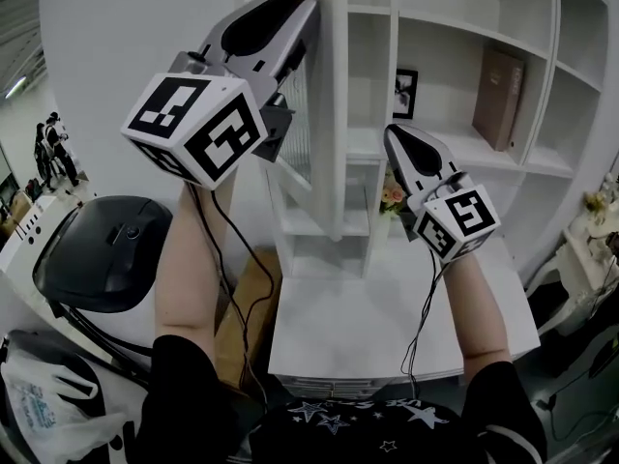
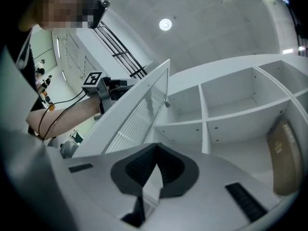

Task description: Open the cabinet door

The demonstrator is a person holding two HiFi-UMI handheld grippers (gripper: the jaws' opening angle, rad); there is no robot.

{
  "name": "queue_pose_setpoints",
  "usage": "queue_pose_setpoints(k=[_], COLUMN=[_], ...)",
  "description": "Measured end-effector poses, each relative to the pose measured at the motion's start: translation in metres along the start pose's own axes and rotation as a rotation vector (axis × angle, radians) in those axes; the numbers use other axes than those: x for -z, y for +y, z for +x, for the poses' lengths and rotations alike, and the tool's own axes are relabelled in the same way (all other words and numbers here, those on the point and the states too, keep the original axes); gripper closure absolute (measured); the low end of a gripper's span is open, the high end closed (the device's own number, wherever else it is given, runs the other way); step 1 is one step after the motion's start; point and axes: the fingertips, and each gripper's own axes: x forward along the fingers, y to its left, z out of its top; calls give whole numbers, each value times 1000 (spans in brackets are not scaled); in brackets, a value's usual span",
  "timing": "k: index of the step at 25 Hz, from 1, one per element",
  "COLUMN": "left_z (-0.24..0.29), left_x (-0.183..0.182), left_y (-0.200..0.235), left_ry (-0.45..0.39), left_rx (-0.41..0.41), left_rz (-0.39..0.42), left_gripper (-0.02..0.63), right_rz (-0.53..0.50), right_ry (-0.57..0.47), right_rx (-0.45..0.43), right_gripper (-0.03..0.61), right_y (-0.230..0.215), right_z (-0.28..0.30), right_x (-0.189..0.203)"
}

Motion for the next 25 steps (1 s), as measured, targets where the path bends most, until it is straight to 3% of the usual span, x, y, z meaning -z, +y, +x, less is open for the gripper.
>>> queue_pose_setpoints(k=[14, 21, 25], left_z=[-94, -123, -136], left_x=[-44, -49, -52], left_y=[63, 98, 110], left_ry=[-39, -66, -60], left_rx=[71, 32, 34], left_rz=[-97, -150, -117], left_gripper=[509, 512, 512], right_rz=[17, 29, 28], right_ry=[-22, -1, 19], right_rx=[-18, -8, 11], right_gripper=[572, 572, 572], right_y=[111, 145, 158], right_z=[53, 63, 66], right_x=[-10, -6, -4])
